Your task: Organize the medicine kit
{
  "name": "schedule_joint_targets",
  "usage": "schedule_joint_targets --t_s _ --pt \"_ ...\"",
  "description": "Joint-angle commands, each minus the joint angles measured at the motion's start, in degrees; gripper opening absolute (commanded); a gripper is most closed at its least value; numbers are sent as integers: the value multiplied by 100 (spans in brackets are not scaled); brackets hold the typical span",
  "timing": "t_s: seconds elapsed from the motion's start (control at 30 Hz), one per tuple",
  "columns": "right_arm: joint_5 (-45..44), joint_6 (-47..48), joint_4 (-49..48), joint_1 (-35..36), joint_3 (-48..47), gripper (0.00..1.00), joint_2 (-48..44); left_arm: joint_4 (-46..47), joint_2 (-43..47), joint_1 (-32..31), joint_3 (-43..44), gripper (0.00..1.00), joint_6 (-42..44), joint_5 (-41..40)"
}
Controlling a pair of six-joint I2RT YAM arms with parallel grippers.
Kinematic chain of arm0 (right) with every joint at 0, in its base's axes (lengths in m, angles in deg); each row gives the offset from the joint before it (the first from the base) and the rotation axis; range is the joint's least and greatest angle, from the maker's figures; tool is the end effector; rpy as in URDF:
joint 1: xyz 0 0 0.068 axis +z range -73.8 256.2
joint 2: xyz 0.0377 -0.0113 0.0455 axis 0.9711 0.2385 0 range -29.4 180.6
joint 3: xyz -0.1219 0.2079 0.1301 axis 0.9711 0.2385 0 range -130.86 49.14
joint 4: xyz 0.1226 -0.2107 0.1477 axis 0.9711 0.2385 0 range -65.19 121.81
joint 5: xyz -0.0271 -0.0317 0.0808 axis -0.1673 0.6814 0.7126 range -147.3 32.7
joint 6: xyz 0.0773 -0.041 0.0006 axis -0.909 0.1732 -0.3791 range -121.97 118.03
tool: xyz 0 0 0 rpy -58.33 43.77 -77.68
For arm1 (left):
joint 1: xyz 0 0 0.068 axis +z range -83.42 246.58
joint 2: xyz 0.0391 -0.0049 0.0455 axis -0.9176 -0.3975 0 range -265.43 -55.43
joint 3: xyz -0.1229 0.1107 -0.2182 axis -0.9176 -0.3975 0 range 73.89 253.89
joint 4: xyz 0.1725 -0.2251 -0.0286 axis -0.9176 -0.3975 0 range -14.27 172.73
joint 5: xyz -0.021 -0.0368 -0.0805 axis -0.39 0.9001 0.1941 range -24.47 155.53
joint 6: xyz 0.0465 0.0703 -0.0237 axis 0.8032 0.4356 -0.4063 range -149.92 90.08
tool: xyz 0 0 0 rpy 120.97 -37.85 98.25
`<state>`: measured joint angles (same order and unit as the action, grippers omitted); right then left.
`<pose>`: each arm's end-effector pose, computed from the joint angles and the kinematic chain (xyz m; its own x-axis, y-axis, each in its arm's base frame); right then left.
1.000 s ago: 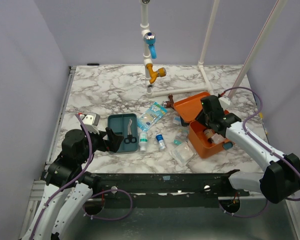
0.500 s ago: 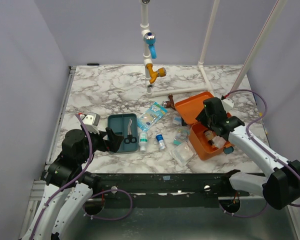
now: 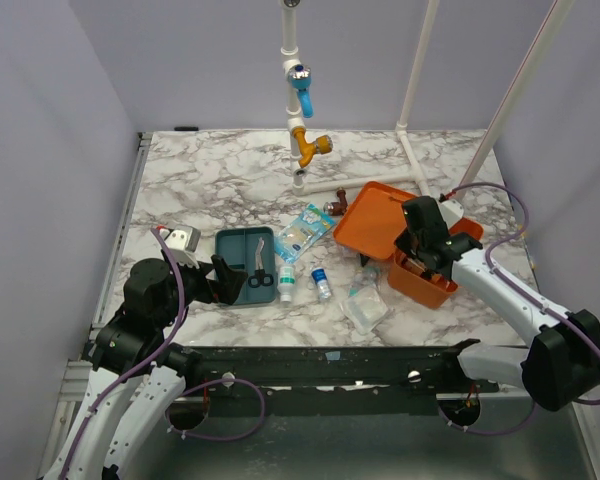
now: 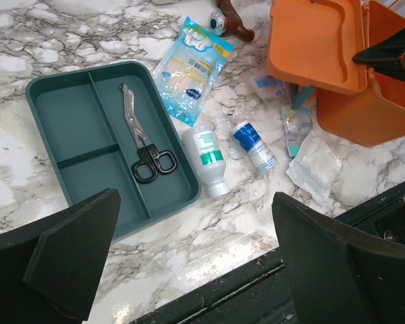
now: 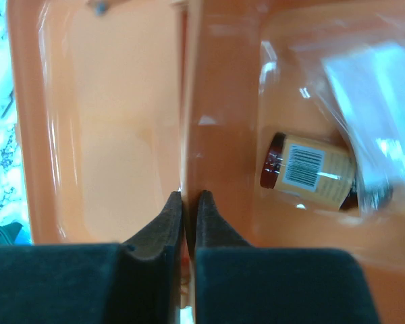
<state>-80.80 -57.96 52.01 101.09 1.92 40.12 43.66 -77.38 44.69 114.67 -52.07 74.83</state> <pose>0.2798 0.0957 0.2046 -0.5109 0.6008 -0.6148 0.4872 0.7916 0.3687 0.1362 -0.0682 0.3045 -0.4890 -0.2046 -0.8480 0.3500 0.8444 -0.4055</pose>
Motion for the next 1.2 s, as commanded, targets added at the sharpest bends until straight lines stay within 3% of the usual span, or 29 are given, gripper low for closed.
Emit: schedule_joint_targets --t_s 0.0,0.7,0.93,1.17 --pt "321 54 -42 -24 141 1 17 95 31 -35 -42 99 9 89" --pt "1419 -607 -672 366 771 1 -559 101 3 -35 -34 99 18 107" --pt "1221 -910 -914 1131 586 1 -233 99 18 -32 -34 99 18 89" --pt "958 -1167 -1308 1984 -9 1 666 58 117 -35 -17 99 0 -44"
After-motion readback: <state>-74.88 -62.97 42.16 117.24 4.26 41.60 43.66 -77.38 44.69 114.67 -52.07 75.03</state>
